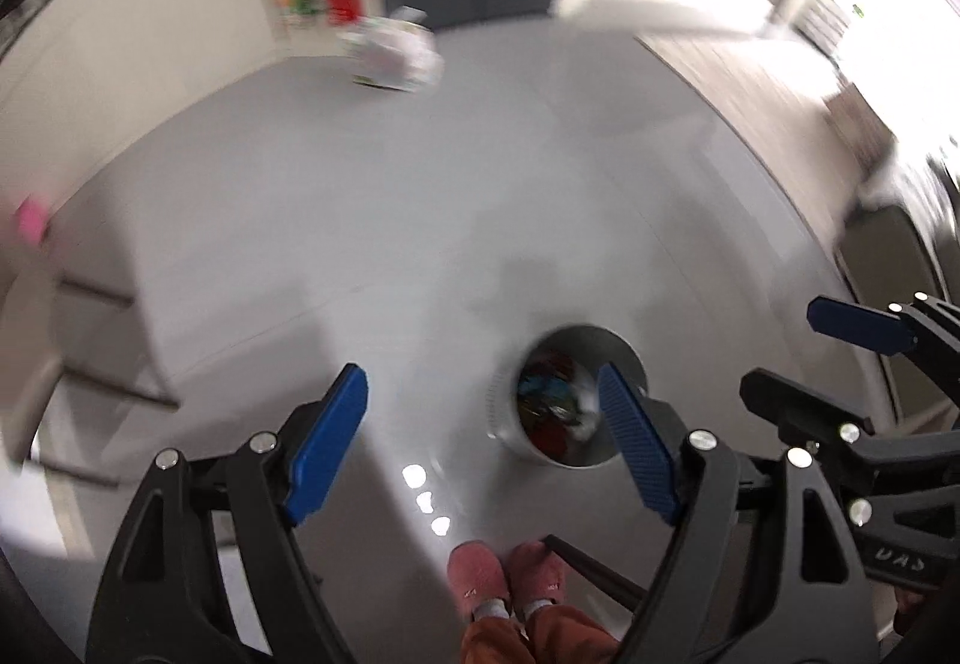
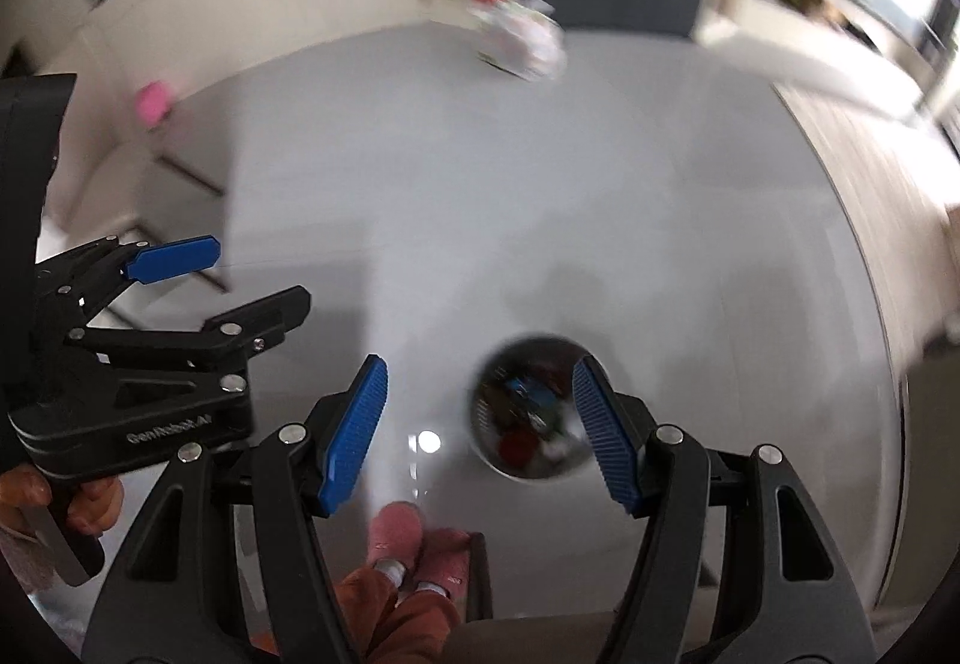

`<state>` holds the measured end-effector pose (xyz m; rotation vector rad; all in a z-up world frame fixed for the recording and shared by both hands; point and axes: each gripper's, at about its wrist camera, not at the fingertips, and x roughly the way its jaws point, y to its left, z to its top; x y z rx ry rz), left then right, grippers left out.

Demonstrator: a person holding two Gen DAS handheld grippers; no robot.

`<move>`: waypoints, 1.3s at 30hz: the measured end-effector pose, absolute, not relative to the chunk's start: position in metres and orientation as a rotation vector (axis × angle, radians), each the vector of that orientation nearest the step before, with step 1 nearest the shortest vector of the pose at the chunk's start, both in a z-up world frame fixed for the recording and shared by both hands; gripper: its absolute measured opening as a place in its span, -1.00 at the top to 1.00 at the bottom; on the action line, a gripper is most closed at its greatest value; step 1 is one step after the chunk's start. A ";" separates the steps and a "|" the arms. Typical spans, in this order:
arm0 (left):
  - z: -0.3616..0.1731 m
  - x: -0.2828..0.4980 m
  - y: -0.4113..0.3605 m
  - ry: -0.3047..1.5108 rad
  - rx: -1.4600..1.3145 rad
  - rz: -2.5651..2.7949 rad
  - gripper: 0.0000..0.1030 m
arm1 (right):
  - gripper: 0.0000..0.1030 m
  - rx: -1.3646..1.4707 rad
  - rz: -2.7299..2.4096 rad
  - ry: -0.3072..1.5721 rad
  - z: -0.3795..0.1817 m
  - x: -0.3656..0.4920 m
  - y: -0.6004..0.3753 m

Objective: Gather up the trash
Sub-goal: 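Move both open tools back toward the table, then grasp the black plastic bag with the left tool while the right tool grasps the purple wrapper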

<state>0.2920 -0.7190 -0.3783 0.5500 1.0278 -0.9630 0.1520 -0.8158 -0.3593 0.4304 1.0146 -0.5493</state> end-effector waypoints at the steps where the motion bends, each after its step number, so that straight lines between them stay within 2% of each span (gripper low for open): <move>1: -0.363 0.300 -0.703 1.024 0.523 -0.927 -0.54 | -0.21 0.404 -0.510 1.004 -0.345 0.162 -0.806; 9: -0.260 0.326 -0.532 0.963 0.322 -0.520 -0.54 | -0.22 0.203 -0.133 0.955 -0.251 0.257 -0.702; 21: -0.185 0.299 -0.267 0.918 0.047 -0.004 -0.54 | -0.22 -0.031 0.368 0.903 -0.175 0.337 -0.460; 28: -0.180 0.290 -0.161 0.901 -0.077 0.128 -0.54 | -0.22 -0.138 0.490 0.894 -0.177 0.362 -0.342; 39: -0.214 0.353 -0.099 0.908 -0.145 0.246 -0.54 | -0.21 -0.306 0.594 0.903 -0.216 0.444 -0.245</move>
